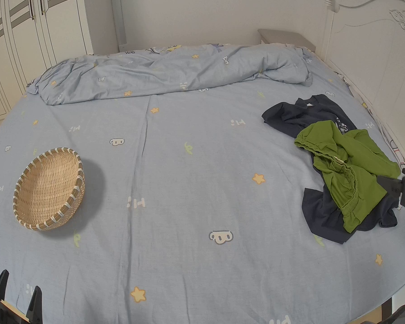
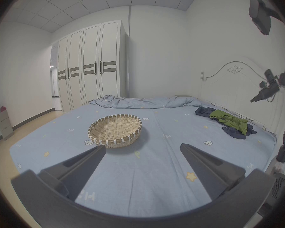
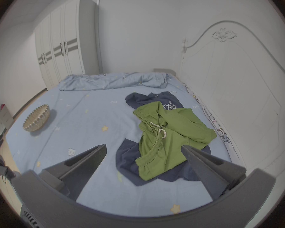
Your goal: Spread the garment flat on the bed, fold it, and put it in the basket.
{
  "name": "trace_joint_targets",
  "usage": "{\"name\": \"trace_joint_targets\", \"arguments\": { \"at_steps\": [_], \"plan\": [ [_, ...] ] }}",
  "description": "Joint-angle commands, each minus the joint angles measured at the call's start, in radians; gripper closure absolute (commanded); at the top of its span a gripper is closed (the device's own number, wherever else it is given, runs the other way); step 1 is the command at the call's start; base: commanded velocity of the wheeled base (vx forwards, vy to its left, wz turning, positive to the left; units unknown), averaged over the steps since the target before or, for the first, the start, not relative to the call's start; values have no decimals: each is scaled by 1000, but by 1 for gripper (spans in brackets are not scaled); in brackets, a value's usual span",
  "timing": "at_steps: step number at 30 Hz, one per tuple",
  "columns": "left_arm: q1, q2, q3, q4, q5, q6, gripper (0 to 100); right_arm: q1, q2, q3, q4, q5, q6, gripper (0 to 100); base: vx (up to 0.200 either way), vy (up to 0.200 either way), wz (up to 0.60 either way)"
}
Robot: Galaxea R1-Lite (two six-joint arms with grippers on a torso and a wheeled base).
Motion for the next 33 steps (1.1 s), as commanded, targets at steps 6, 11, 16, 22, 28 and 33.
{"name": "trace_joint_targets", "arguments": {
  "at_steps": [6,11,16,22,28,33],
  "plan": [
    [0,-16,10,0,0,0,0,15,824,-467,-121,-162,-44,0,0,0,0],
    [0,-16,10,0,0,0,0,5,922,-539,-129,-164,-61,0,0,0,0],
    [0,-16,10,0,0,0,0,-2,972,-579,-147,-164,-59,0,0,0,0],
    [0,-16,10,0,0,0,0,-4,975,-587,-161,-165,-59,0,0,0,0],
    [0,-16,10,0,0,0,0,-19,984,-597,-161,-165,-55,0,0,0,0],
    [0,-16,10,0,0,0,0,-28,984,-591,-199,-165,-53,0,0,0,0]
  ]
}}
